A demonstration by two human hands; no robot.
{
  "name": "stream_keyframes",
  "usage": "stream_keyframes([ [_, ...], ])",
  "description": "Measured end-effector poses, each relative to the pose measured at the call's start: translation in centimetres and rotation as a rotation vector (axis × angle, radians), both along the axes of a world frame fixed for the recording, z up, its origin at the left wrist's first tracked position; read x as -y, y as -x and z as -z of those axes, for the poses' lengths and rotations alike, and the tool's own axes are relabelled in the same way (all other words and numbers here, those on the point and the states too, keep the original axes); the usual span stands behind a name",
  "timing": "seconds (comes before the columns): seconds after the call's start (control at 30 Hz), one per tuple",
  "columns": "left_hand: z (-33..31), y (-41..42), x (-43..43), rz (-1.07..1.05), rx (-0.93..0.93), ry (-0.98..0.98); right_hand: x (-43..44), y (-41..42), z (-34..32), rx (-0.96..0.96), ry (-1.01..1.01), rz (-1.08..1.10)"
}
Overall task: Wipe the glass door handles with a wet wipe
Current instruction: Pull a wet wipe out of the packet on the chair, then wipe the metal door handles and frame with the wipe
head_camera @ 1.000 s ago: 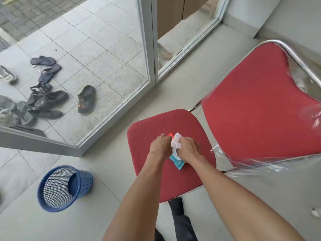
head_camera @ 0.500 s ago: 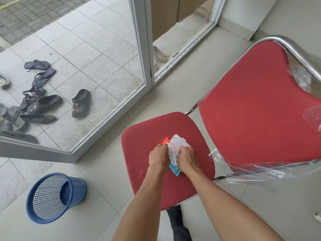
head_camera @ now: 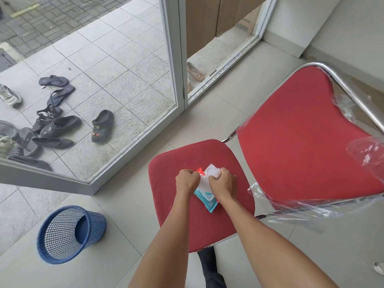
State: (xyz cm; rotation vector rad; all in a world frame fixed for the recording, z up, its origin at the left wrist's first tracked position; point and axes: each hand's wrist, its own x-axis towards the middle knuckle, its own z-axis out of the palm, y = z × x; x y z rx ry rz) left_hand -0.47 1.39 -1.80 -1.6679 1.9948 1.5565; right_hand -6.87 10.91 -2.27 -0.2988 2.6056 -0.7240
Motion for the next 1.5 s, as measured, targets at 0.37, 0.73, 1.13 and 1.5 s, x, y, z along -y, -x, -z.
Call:
stream_keyframes([
  [0.37,-5.3,-1.0,4.7,-0.171,-0.124,-0.049,5.0,0.7,-6.1,-0.029,0.277,0.200],
  [0.73,-15.0,-5.9,11.5,-0.339,-0.244,-0.049,13.7,-2.1,-16.0,-0.019,0.374,0.107],
  [1.13,-32.3,-19.0,23.3,-0.613,-0.323,0.158,26.8,-13.5,-31.2,0.042,0.554,-0.234],
  [1.5,-55.1,-30.5,29.0,-0.600,-0.397,0.511,35.7,-25.2,-51.5,-0.097,0.887,-0.450],
])
